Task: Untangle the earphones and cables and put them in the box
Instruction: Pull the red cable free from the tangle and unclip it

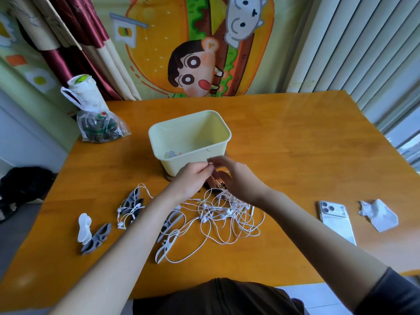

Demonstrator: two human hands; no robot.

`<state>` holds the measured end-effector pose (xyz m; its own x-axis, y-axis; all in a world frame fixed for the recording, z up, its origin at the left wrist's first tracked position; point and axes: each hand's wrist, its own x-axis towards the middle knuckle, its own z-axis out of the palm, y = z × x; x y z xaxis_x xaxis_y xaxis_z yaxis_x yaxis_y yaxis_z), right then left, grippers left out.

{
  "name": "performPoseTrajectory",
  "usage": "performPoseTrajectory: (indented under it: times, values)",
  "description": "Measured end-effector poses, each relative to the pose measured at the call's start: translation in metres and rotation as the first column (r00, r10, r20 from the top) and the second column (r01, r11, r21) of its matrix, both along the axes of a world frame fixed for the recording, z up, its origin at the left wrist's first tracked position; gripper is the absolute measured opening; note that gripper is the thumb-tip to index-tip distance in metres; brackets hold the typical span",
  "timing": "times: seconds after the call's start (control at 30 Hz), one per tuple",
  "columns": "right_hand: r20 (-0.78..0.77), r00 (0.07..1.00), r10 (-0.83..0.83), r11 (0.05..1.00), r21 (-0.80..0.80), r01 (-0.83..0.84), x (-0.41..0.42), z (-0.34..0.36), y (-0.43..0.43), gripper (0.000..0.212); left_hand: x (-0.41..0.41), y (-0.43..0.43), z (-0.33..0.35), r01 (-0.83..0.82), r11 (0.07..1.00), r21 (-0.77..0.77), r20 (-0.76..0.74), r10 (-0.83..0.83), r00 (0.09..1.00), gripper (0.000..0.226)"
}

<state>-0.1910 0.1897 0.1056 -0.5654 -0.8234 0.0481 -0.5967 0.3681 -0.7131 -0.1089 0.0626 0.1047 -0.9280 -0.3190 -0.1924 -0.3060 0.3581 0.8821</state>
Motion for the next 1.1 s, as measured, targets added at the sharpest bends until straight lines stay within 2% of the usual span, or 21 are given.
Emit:
performPoseTrajectory:
  times: [0.07, 0.2, 0.27, 0.3, 0.33, 0.4, 0.43, 0.5, 0.57, 0.63, 0.7, 0.8, 0.87, 0.97, 1.03, 1.1]
  values:
    - [0.053, 0.998, 0.026, 0.998, 0.064, -0.029, -0.002, 0.003, -0.001, 0.017, 0.002, -0.004, 0.0, -0.021, 1.0, 0.009, -0.009, 0.021, 1.0, 0.039]
    - [0.077, 0.997, -0.011, 0.995, 0.1, 0.003, -0.011, 0.004, 0.005, 0.024, 0.011, -0.013, -0.004, -0.077, 0.997, 0.007, -0.002, 0.077, 0.997, 0.03]
    - [0.173, 0.984, -0.045, 0.997, 0.076, 0.033, -0.015, 0.002, 0.008, 0.015, 0.013, -0.015, -0.003, -0.06, 0.998, 0.037, -0.011, 0.06, 0.998, 0.027]
    - [0.232, 0.972, -0.04, 0.997, 0.067, 0.025, -0.015, 0.0, 0.009, 0.019, 0.013, -0.014, -0.001, -0.037, 0.998, 0.051, -0.014, 0.037, 0.999, 0.027]
    - [0.257, 0.966, -0.012, 0.999, 0.049, -0.001, -0.014, -0.001, 0.008, 0.033, 0.013, -0.012, 0.001, -0.008, 0.998, 0.063, -0.013, 0.008, 1.0, 0.026]
    - [0.218, 0.974, 0.068, 0.997, 0.022, -0.074, -0.011, -0.005, 0.005, 0.058, 0.012, -0.007, 0.007, 0.05, 0.996, 0.078, -0.007, -0.049, 0.999, 0.027]
    - [0.189, 0.977, 0.099, 0.995, 0.008, -0.102, -0.009, -0.004, 0.002, 0.061, 0.012, -0.005, 0.01, 0.073, 0.994, 0.081, -0.003, -0.073, 0.997, 0.028]
    - [0.157, 0.977, 0.147, 0.989, -0.024, -0.145, -0.008, -0.004, -0.004, 0.048, 0.014, -0.005, 0.014, 0.106, 0.99, 0.09, 0.007, -0.108, 0.994, 0.032]
    - [0.173, 0.968, 0.18, 0.984, -0.031, -0.177, -0.008, -0.004, -0.007, 0.026, 0.016, -0.008, 0.017, 0.116, 0.988, 0.098, 0.016, -0.118, 0.993, 0.037]
    - [0.272, 0.945, 0.183, 0.982, -0.012, -0.187, -0.011, -0.005, -0.006, 0.011, 0.02, -0.015, 0.016, 0.049, 0.993, 0.11, 0.005, -0.05, 0.999, 0.038]
    - [0.325, 0.936, 0.138, 0.987, 0.039, -0.159, -0.016, -0.007, -0.002, 0.009, 0.023, -0.025, 0.009, -0.075, 0.989, 0.127, -0.003, 0.076, 0.997, 0.038]
    - [0.273, 0.959, 0.071, 0.991, 0.093, -0.1, -0.029, -0.008, 0.008, 0.012, 0.03, -0.042, -0.008, -0.263, 0.962, 0.067, 0.012, 0.263, 0.965, 0.038]
    - [0.26, 0.965, 0.041, 0.993, 0.096, -0.068, -0.038, -0.007, 0.016, 0.012, 0.035, -0.048, -0.02, -0.33, 0.944, -0.014, 0.058, 0.33, 0.942, 0.038]
    - [0.185, 0.983, -0.018, 0.998, 0.056, 0.008, -0.045, -0.004, 0.021, 0.016, 0.039, -0.048, -0.036, -0.315, 0.943, -0.108, 0.169, 0.329, 0.929, 0.032]
    - [0.139, 0.99, -0.038, 0.999, 0.018, 0.036, -0.042, 0.0, 0.015, 0.016, 0.037, -0.042, -0.042, -0.263, 0.957, -0.124, 0.215, 0.284, 0.934, 0.021]
    - [0.085, 0.996, -0.014, 1.0, 0.003, 0.014, -0.034, 0.006, 0.005, 0.016, 0.031, -0.031, -0.034, -0.223, 0.972, -0.08, 0.144, 0.232, 0.962, 0.023]
